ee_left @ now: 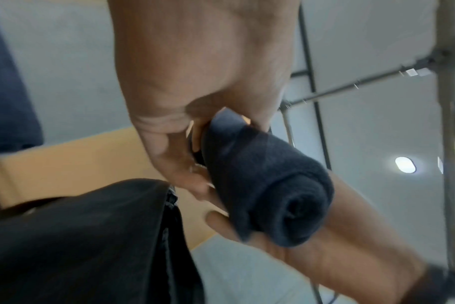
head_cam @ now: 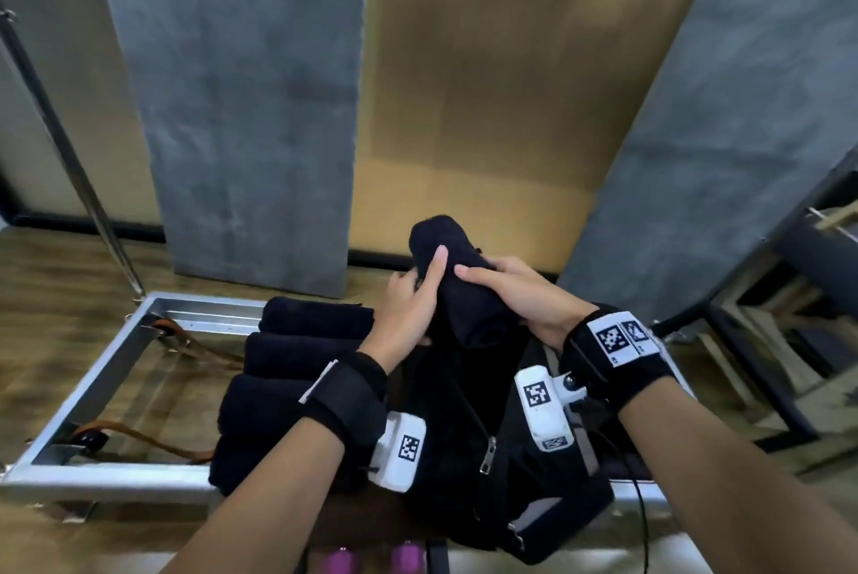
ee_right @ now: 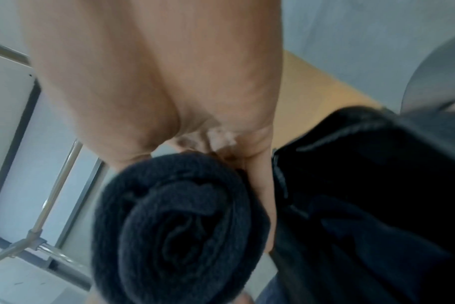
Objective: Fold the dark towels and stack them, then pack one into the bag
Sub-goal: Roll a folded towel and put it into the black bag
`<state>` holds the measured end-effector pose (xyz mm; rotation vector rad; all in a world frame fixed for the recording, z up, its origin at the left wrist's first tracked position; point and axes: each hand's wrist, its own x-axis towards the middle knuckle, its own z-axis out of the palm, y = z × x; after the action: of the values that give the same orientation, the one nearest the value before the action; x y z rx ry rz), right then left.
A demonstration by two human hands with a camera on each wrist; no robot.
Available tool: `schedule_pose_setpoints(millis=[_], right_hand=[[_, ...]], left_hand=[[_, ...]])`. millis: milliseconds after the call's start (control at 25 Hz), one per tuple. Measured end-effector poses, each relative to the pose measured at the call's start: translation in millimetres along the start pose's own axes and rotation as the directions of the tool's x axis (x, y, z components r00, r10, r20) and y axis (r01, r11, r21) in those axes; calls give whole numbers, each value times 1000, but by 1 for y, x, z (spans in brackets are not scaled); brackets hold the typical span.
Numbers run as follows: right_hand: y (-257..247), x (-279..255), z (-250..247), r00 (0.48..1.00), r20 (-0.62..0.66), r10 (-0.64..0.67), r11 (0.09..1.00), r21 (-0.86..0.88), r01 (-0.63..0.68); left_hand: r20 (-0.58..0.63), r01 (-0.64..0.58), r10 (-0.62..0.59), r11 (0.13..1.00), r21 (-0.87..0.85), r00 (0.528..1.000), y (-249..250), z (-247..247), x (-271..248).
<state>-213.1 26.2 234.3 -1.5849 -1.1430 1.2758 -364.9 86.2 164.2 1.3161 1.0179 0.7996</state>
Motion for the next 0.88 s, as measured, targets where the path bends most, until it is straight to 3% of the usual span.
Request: schedule_pose_setpoints(millis=[40, 120, 160, 240, 320, 400, 520, 640, 880], right_hand=[[3, -1, -11, 997, -72, 4, 1000, -31, -6], [9, 2, -28, 977, -201, 67, 970, -217, -111], [11, 4, -34, 965, -230, 124, 917, -344, -200], [18, 16, -38, 947, -206, 247, 756, -571, -321], [24, 33, -31, 943, -105, 317, 688, -659, -305], [34, 55, -18, 926, -80, 369, 686, -649, -329], [54, 85, -8, 921, -155, 357, 682, -630, -370], [86, 102, -16, 909, -232, 346, 707, -572, -415], [134, 125, -27, 837, -347, 424, 564, -622, -543]], left_hand=[[-37, -55, 68, 958, 282, 997, -7, 3, 0], [3, -156, 206, 728, 668, 978, -20, 10, -5], [76, -194, 209, 629, 753, 975, -26, 14, -7], [159, -177, 81, 505, 845, 984, -36, 21, -11], [139, -113, -29, 426, 898, 990, -36, 24, -9], [154, -110, -70, 425, 898, 986, -33, 24, -7], [201, -131, -84, 511, 849, 976, -29, 22, -7], [196, -127, -82, 514, 849, 977, -28, 18, -6], [170, -106, -75, 526, 844, 983, -33, 15, -2]])
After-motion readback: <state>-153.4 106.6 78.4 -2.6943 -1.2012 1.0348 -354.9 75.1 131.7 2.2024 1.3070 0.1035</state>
